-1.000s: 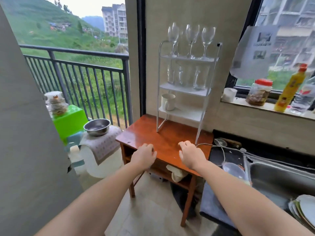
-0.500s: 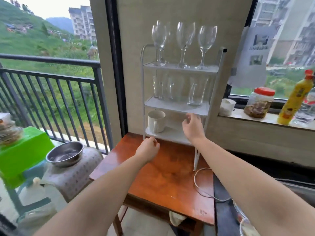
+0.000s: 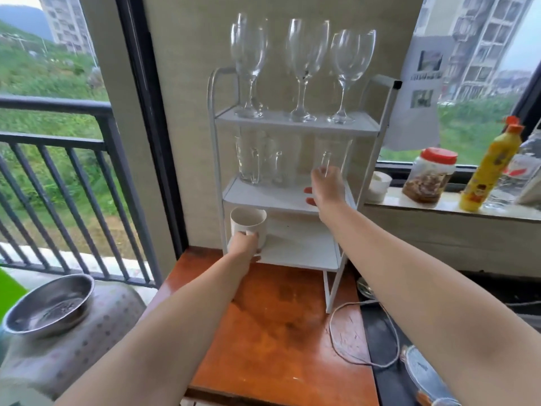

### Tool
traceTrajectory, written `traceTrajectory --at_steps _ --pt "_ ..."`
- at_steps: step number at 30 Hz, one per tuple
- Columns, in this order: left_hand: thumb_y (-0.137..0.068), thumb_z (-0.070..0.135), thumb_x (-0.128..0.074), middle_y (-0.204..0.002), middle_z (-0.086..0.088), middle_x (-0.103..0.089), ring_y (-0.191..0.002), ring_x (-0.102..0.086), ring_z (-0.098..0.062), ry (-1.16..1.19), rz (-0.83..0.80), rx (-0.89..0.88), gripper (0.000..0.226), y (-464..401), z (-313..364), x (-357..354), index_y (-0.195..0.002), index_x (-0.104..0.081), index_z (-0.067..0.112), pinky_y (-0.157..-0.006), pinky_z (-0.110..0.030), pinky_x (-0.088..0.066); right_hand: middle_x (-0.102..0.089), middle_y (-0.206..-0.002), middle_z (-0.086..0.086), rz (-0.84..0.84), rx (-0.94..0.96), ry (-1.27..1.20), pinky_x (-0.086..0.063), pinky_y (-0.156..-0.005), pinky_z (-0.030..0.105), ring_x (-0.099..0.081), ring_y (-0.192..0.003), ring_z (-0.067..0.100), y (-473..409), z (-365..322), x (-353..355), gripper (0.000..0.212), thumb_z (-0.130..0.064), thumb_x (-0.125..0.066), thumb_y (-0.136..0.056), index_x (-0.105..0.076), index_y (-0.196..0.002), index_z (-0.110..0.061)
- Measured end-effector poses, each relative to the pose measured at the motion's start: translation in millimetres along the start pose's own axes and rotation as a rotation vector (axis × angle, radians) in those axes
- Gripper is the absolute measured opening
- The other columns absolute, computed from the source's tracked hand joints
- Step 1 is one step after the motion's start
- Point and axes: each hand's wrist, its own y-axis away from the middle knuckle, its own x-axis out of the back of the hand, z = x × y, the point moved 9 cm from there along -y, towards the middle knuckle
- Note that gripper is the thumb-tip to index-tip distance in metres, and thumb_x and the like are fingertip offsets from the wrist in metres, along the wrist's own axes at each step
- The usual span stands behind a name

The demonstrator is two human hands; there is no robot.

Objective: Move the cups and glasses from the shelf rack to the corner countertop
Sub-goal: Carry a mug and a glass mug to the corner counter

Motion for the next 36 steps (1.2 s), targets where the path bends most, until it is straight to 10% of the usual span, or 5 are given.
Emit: traceTrajectory --at_steps 5,11,21,27,36 --pt "-0.1 0.02 -0.043 -0.09 -0.009 -0.056 -0.072 -0.059 -0.021 0.138 -0.079 0.141 0.033 -17 -17 -8 -0.126 -0.049 0.001 -0.052 -0.034 -0.053 -0.054 -0.097 0.003 -0.023 -0.021 -0.021 -0.045 -0.046 0.021 -0.056 -0.063 0.011 -9 -3 1 0.027 -0.024 -0.038 -0.099 -0.051 -0.118 -0.011" --pt "-0.101 0.016 -0.035 -0.146 -0.019 -0.041 -0.133 -0.044 -0.035 0.236 0.027 0.162 0.043 -22 -15 -3 -0.143 -0.036 0.007 -0.06 -0.033 -0.054 -0.048 -0.08 0.001 0.025 0.011 -0.011 -0.048 -0.048 0.022 -0.05 -0.059 0.012 -7 -4 18 0.017 -0.024 -0.034 -0.102 -0.047 -0.103 -0.013" --pt "-0.101 0.019 -0.034 -0.152 -0.021 -0.035 -0.137 -0.036 -0.042 0.237 -0.008 0.055 0.042 11 -13 -9 -0.141 -0.039 0.006 -0.042 -0.025 -0.055 -0.047 -0.08 -0.001 -0.047 0.123 0.036 -0.058 -0.069 0.031 -0.053 -0.06 0.012 35 -11 42 0.015 -0.026 -0.037 -0.103 -0.046 -0.103 -0.015" --pt "-0.103 0.022 -0.03 -0.147 -0.025 -0.039 -0.045 -0.047 -0.017 0.221 -0.05 -0.026 0.044 60 -8 -5 -0.141 -0.037 0.0 -0.073 -0.032 -0.053 -0.047 -0.08 0.001 -0.119 0.234 0.044 -0.058 -0.066 0.033 -0.052 -0.059 0.011 74 -15 49 0.016 -0.024 -0.039 -0.102 -0.049 -0.1 -0.012" --pt "-0.102 0.012 -0.03 -0.093 -0.013 -0.052 -0.022 -0.042 -0.008 0.21 -0.089 -0.011 0.043 133 -25 34 -0.141 -0.035 -0.005 -0.061 -0.027 -0.043 -0.048 -0.078 0.002 -0.149 0.205 -0.047 -0.057 -0.053 0.025 -0.052 -0.057 0.012 160 6 60 0.02 -0.023 -0.039 -0.102 -0.049 -0.087 -0.015"
